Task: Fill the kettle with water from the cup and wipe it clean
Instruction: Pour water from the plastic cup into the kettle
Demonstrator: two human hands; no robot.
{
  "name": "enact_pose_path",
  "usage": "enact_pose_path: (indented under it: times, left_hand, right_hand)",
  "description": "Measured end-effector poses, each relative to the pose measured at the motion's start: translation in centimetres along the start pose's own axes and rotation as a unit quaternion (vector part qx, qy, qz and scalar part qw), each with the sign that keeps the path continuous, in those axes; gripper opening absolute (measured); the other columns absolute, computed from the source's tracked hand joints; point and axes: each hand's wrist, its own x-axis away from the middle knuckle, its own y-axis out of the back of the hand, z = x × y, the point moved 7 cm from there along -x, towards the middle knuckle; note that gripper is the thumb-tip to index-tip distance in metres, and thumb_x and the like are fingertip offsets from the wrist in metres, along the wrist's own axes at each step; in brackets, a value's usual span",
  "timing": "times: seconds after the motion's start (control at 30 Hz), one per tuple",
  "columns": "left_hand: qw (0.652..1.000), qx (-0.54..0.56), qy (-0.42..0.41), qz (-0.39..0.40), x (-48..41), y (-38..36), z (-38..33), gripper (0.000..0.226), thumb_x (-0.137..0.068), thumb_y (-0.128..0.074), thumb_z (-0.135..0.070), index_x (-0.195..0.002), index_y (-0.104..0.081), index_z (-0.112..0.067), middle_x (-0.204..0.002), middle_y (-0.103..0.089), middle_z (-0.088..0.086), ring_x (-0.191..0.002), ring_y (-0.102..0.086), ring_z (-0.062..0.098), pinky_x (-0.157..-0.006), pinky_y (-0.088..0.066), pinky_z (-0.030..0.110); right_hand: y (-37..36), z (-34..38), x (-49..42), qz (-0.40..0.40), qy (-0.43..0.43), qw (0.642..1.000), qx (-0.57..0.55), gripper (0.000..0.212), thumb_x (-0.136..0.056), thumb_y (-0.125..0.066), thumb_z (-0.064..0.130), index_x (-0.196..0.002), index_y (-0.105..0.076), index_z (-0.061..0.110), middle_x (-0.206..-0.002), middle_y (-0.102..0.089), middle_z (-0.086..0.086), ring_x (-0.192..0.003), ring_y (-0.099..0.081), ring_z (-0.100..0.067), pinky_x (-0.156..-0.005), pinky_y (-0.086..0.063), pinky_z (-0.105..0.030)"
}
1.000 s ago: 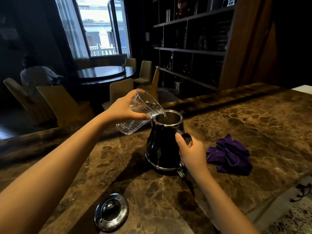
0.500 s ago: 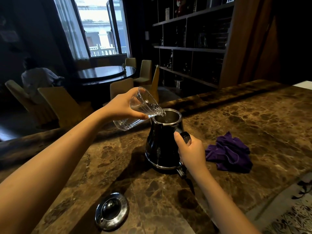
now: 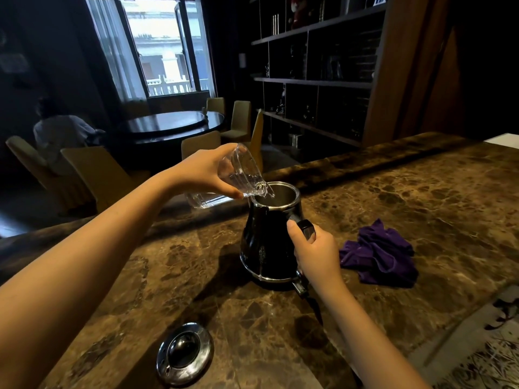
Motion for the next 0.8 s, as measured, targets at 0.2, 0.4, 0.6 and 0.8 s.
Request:
enact_pose_path:
  times: [0.2,0.4,0.6,0.8]
  left_hand:
    - [0.999,-0.027,-0.030,0.019,-0.6,0.2,-0.5,0.095,-0.063,-0.079,-0.033,-0.140,-0.025,-0.024,-0.131,-0.055,0.011,-0.120,-0.049,0.025,-0.091,-0.034,0.026]
    - [0.995,-0.069,-0.060,0.036,-1.5,0.5,-1.5,0.096,-0.061,-0.081,-0.033,-0.139,-0.026,-0.024,-0.129,-0.053,0.008,-0.114,-0.049,0.022,-0.087,-0.034,0.026]
    - [0.988,-0.124,-0.076,0.051,-2.4,0.4,-2.1,0.101,-0.056,-0.082,-0.036,-0.138,-0.024,-0.032,-0.127,-0.051,0.007,-0.112,-0.046,0.022,-0.090,-0.039,0.033]
    - [0.954,-0.266,-0.139,0.006,-2.3,0.3,-4.6,0.104,-0.056,-0.081,-0.041,-0.140,-0.020,-0.032,-0.119,-0.052,0.009,-0.096,-0.047,0.020,-0.074,-0.038,0.029]
  right_hand:
    - [0.0,0.0,0.0,0.001,0.001,1.000,0.002,0.042,-0.086,-0.057,0.033,-0.049,-0.041,0.022,-0.046,-0.044,0.007,-0.045,-0.041,-0.010,-0.047,-0.034,-0.025]
    - [0.0,0.0,0.0,0.002,0.003,1.000,0.002,0.042,-0.086,-0.057,0.034,-0.050,-0.041,0.021,-0.047,-0.044,0.004,-0.047,-0.042,-0.014,-0.049,-0.034,-0.031]
    - [0.0,-0.2,0.0,-0.005,0.001,1.000,0.007,0.043,-0.086,-0.058,0.034,-0.049,-0.040,0.022,-0.044,-0.043,0.009,-0.043,-0.040,-0.008,-0.045,-0.033,-0.024]
    - [0.0,-0.1,-0.1,-0.006,-0.003,1.000,0.014,0.042,-0.086,-0.057,0.035,-0.050,-0.041,0.020,-0.049,-0.045,0.004,-0.048,-0.043,-0.012,-0.048,-0.033,-0.028]
